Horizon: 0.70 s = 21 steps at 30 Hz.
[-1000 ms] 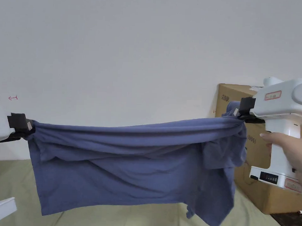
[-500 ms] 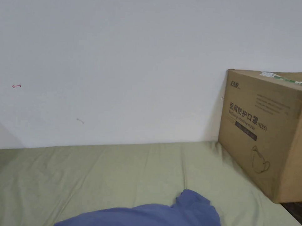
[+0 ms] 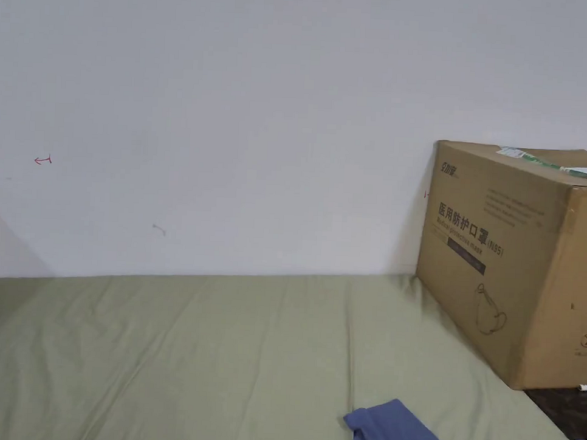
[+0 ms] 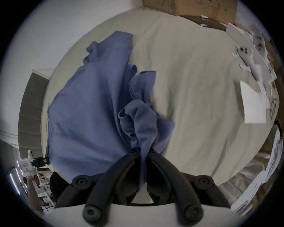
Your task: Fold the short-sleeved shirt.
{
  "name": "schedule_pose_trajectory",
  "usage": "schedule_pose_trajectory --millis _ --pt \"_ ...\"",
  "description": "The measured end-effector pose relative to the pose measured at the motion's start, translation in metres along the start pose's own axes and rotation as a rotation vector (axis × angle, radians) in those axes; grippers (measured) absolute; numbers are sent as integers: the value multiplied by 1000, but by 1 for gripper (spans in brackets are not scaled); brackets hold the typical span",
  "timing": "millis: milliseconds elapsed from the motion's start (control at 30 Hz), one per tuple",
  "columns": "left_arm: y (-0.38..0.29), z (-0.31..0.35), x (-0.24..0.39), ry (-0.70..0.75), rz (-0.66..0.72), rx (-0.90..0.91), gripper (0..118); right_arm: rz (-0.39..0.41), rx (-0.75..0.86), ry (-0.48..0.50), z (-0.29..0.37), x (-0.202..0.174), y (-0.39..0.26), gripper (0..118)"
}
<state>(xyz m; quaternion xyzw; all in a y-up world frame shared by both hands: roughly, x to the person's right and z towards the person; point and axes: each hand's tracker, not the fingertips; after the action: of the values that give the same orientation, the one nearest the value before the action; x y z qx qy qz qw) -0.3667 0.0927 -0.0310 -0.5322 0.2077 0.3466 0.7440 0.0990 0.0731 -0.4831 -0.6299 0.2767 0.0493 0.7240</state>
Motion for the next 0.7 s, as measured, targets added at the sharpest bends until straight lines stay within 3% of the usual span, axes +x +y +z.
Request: schedule_pose_trajectory --millis 67,100,133,167,200,233,267,433,600,667,700 --pt "-3 2 2 -2 0 -2 2 -30 9 10 5 3 -4 12" --pt "-4 2 1 -5 9 1 3 -38 15 4 7 4 -6 29" --pt "-4 4 1 -13 21 7 15 -41 17 -15 10 1 -7 69" --pt "-3 6 0 -21 31 14 38 -16 4 -63 12 -1 -9 96" --pt "-4 9 1 -42 41 25 75 32 -33 -90 11 -4 -11 104" --pt "-5 13 1 -51 43 41 114 58 -43 -111 14 -8 -16 103" --pt "-5 16 3 -64 39 57 118 83 -20 -116 20 -12 -20 103" --pt "2 49 30 -84 -56 179 115 164 127 -109 59 -45 -24 103" --pt "10 92 69 -36 -169 495 115 246 427 8 112 -95 -18 100" --pt "13 105 86 -14 -219 599 101 264 548 94 126 -112 -16 81" --pt "16 109 94 -19 -249 638 80 269 586 128 128 -119 -15 58"
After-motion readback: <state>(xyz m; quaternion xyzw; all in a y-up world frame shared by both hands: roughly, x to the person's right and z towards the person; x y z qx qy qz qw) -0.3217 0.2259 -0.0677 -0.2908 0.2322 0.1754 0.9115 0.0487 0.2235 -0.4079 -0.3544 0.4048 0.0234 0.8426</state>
